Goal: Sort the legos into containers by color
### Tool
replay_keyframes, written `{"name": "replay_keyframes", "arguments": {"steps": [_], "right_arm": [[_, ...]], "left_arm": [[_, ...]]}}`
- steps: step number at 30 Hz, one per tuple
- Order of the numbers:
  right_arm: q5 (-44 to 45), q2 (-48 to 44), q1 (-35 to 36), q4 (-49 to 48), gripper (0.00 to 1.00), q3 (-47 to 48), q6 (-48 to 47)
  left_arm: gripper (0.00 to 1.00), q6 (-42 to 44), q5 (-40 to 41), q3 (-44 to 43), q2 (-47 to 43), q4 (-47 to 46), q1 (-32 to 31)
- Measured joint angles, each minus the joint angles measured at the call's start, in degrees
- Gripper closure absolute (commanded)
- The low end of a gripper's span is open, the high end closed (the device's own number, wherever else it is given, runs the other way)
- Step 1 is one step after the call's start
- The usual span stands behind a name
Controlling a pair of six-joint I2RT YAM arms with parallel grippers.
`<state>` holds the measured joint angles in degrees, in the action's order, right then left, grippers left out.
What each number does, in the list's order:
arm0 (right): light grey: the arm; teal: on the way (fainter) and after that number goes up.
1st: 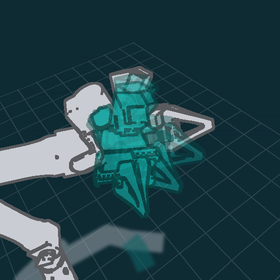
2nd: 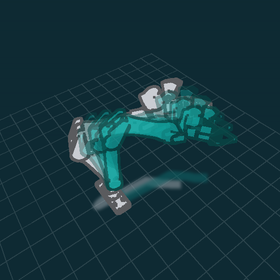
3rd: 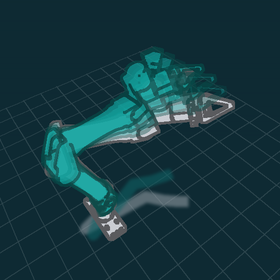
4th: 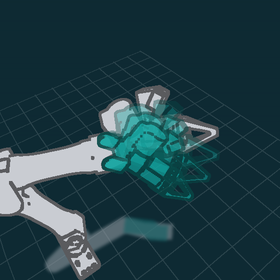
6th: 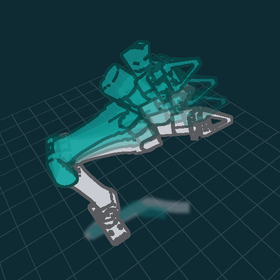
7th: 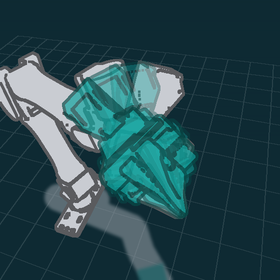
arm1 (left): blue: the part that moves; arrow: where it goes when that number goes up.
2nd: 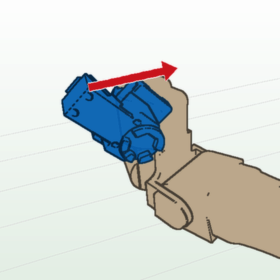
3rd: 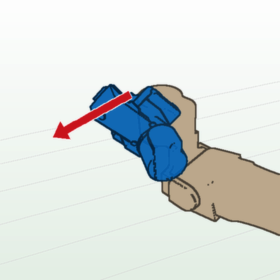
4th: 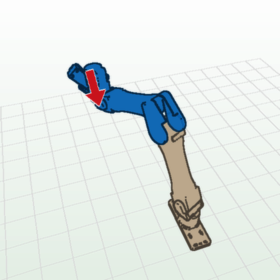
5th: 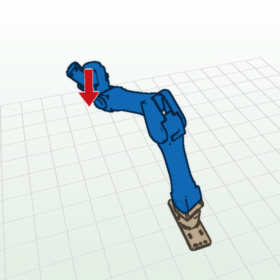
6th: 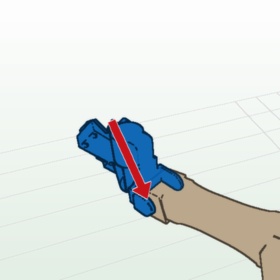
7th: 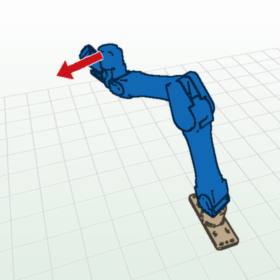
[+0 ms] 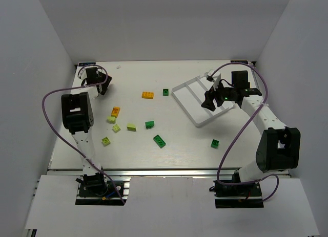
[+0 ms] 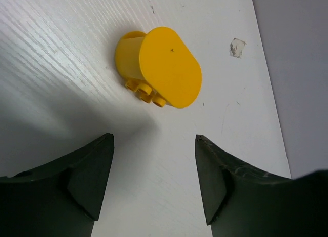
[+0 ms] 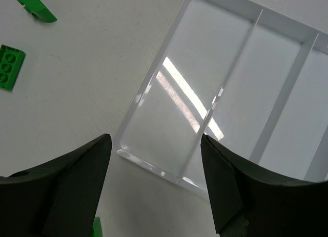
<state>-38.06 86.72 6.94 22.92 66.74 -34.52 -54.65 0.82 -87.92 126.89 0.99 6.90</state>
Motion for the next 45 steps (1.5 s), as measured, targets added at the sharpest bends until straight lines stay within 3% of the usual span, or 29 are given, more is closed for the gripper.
{"name": "replay_keyframes", "arguments": {"steps": [6,11,27,31,39,45], "right_arm": [[0.0,-0.02,-0.02,-0.46,0.25,-0.15,0.02],[0.0,-0.02,-0.02,-0.55,0.24,-0.17,0.02],[0.17,-0.02,-0.02,-0.81,0.24,-0.22,-0.2],[0.28,0.0,0.0,-0.81,0.24,-0.22,-0.24],[0.44,0.0,0.0,-0.81,0.24,-0.22,-0.17],[0.44,0.0,-0.02,-0.81,0.24,-0.22,-0.15]], "left_arm": [[0.14,-4.74,0.98,1.77,-1.11,-1.4,0.5],[0.07,-7.65,3.45,-1.77,-0.72,4.13,1.2],[0.07,-18.23,5.53,-21.44,11.41,10.99,2.05],[0.11,-19.45,4.44,-23.61,12.81,11.58,2.1],[0.27,-19.37,0.33,-24.09,13.57,12.17,2.36],[0.28,-15.37,-4.79,-24.92,14.43,12.5,2.45]]}}
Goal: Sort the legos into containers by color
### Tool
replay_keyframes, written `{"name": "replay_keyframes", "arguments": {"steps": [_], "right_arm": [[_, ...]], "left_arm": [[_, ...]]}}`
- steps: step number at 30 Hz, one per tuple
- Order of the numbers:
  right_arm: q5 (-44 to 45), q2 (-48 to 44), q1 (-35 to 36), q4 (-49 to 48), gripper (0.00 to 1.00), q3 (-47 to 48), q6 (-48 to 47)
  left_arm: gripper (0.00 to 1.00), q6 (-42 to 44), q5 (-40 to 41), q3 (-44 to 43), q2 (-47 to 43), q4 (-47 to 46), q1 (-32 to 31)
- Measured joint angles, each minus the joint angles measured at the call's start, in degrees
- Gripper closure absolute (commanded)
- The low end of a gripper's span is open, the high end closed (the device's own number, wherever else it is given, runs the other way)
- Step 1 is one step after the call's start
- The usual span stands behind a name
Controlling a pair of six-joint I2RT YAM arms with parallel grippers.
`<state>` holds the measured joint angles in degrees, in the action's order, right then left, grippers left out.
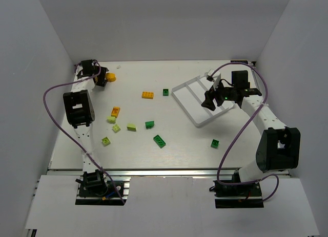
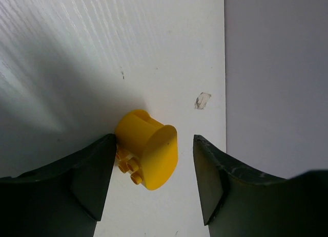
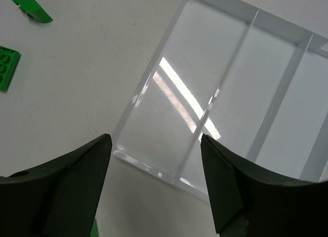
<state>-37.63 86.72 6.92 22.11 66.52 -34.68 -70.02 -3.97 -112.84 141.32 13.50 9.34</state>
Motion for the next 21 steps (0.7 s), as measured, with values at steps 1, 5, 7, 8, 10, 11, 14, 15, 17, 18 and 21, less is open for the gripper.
{"name": "replay_keyframes", "arguments": {"steps": [1,5,7,8,10,11,14,15,17,18,21], "right_arm": [[0.0,0.0,0.02,0.0,0.24,0.0,-0.02],[0.0,0.0,0.02,-0.02,0.24,0.0,0.0],[0.0,0.0,0.02,0.0,0.24,0.0,0.0],[0.0,0.0,0.02,-0.02,0.24,0.0,0.0],[0.0,0.0,0.02,-0.02,0.25,0.02,0.0],[0.0,0.0,0.02,-0.02,0.25,0.0,0.02],[-0.02,0.0,0.02,-0.02,0.25,0.0,0.02],[0.0,-0.02,0.0,-0.02,0.25,0.0,0.02],[-0.02,-0.02,0.02,-0.04,0.25,-0.09,0.02],[-0.02,-0.02,0.0,-0.11,0.25,-0.24,0.02],[-0.02,-0.2,0.0,-0.07,0.25,-0.85,0.02]], "left_arm": [[0.27,0.94,-0.61,-0.07,0.0,0.11,0.0],[0.28,4.31,-2.43,-0.66,0.04,1.33,0.0],[0.29,5.92,-3.1,-1.73,0.39,2.82,-0.02],[0.32,6.69,-3.43,-2.36,0.68,3.32,-0.02],[0.36,8.07,-3.96,-2.89,0.9,4.33,0.0],[0.38,8.66,-4.2,-2.89,0.9,4.61,0.02],[0.41,10.34,-4.81,-2.84,0.9,5.38,0.02],[0.42,10.75,-4.9,-2.78,0.87,5.46,0.02],[0.44,11.5,-5.2,-2.47,0.79,5.49,0.02],[0.45,11.69,-5.49,-2.14,0.66,5.35,0.04],[0.45,12.04,-6.34,-1.11,0.11,4.92,0.04]]}}
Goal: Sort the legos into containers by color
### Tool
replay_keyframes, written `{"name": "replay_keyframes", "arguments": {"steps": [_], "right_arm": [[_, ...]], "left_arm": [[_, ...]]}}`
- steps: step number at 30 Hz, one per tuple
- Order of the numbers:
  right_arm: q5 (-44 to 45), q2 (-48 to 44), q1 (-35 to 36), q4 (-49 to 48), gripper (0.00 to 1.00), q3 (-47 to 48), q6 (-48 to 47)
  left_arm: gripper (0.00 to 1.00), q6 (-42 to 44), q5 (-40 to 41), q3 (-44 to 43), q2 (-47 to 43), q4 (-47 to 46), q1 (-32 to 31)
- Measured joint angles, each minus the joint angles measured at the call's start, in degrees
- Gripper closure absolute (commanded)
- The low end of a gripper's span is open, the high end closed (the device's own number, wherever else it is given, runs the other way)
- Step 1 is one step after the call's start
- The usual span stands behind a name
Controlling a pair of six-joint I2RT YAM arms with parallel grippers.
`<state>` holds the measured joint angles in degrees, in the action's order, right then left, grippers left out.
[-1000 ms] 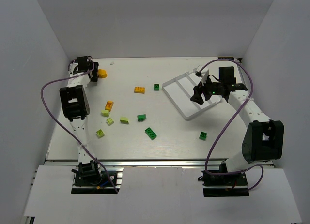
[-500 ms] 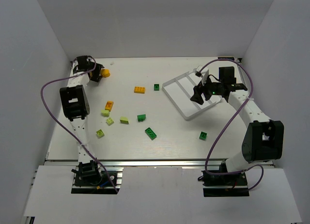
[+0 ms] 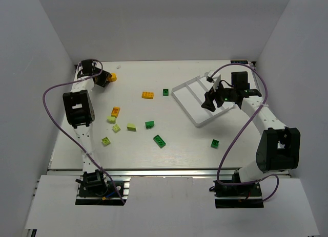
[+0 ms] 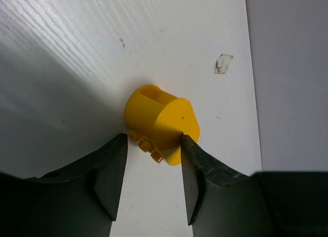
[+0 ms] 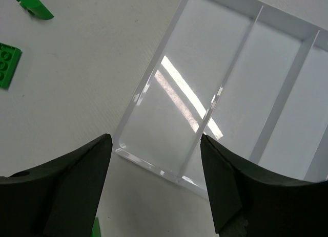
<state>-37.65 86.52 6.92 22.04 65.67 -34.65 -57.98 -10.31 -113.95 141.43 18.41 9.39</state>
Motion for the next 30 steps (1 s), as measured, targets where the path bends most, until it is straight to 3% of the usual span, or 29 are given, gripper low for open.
{"name": "replay_keyframes", "arguments": {"steps": [9,10,14,19,23,24,27,30], "right_arm": [[0.0,-0.98,0.02,-0.15,0.25,-0.87,0.0],[0.0,-1.07,0.0,-0.17,0.25,-0.92,0.0],[0.0,-1.44,0.0,-0.24,0.25,-1.07,0.0],[0.0,-1.79,0.0,-0.55,0.25,-1.79,-0.02],[0.0,-1.79,0.02,-0.81,0.25,-1.84,-0.02],[0.0,-1.79,0.0,-0.83,0.25,-1.84,-0.02],[0.04,-1.79,0.0,-0.87,0.25,-1.84,-0.02],[0.2,-1.79,0.0,-0.87,0.25,-1.86,-0.04]], "left_arm": [[0.42,0.9,-1.84,5.49,-3.04,-1.38,-0.02],[0.32,1.05,-1.9,6.86,-3.76,-1.99,-0.02],[0.17,1.01,-1.2,14.82,-8.79,-6.73,-0.13],[0.13,-1.18,0.52,18.32,-11.17,-8.48,-0.17],[0.24,-6.21,1.22,19.8,-11.21,-11.28,0.13],[0.38,-7.72,1.55,20.76,-11.23,-12.83,0.28],[0.54,-12.31,2.69,22.88,-11.21,-15.37,0.44],[0.6,-14.51,4.61,22.75,-10.91,-14.69,0.63]]}}
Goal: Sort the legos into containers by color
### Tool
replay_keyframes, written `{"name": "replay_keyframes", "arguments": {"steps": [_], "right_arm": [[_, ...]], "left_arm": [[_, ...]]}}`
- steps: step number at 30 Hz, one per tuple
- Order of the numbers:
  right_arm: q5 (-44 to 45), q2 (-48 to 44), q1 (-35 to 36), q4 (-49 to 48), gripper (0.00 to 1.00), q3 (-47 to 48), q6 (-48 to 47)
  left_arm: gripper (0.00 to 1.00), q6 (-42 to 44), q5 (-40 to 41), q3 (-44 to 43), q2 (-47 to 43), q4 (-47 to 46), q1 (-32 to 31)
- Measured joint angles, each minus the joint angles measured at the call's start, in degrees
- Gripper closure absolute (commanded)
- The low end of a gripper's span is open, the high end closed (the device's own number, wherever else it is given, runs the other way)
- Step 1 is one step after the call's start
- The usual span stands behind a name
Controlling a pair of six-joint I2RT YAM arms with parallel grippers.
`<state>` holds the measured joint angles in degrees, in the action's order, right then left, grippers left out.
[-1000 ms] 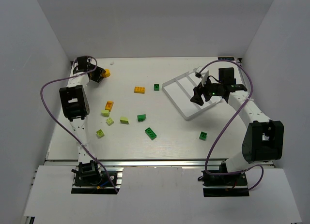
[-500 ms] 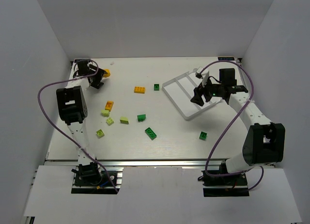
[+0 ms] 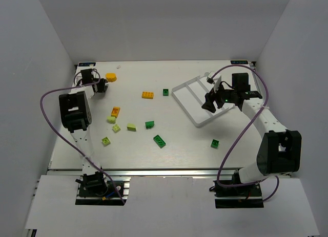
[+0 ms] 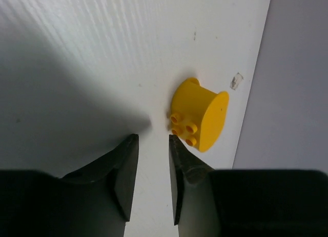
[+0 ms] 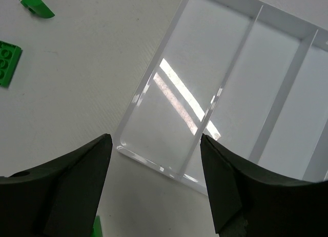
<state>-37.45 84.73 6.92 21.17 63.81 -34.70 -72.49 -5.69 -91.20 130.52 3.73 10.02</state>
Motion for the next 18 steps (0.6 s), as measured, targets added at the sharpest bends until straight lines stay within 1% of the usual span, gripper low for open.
{"name": "replay_keyframes", "arguments": {"steps": [4,6,7,8,10,13,18], "right_arm": [[0.02,0.0,-0.04,-0.17,0.25,-0.22,0.0],[0.07,0.0,-0.04,-0.24,0.25,-0.59,0.0],[0.07,0.0,-0.04,-0.22,0.25,-0.74,0.0],[0.09,0.0,-0.04,-0.2,0.25,-0.79,-0.02],[0.13,0.0,-0.04,-0.2,0.25,-0.81,-0.13],[0.22,0.02,-0.04,-0.07,0.25,-0.79,-0.44],[0.81,0.2,-0.04,1.4,0.25,-0.02,-1.57]], "left_arm": [[0.65,-1.16,4.57,-0.85,0.04,1.81,0.0],[0.72,-2.08,6.21,-0.85,0.04,1.77,0.04],[0.78,-2.49,6.84,-0.85,0.04,1.7,0.04],[0.88,-3.13,7.28,-0.85,0.04,1.51,0.13],[0.92,-4.5,8.02,-0.85,0.2,0.9,0.31],[0.93,-7.45,9.03,-2.4,2.05,-0.13,0.76],[0.93,-12.28,10.32,-8.02,7.28,-2.91,0.9]]}}
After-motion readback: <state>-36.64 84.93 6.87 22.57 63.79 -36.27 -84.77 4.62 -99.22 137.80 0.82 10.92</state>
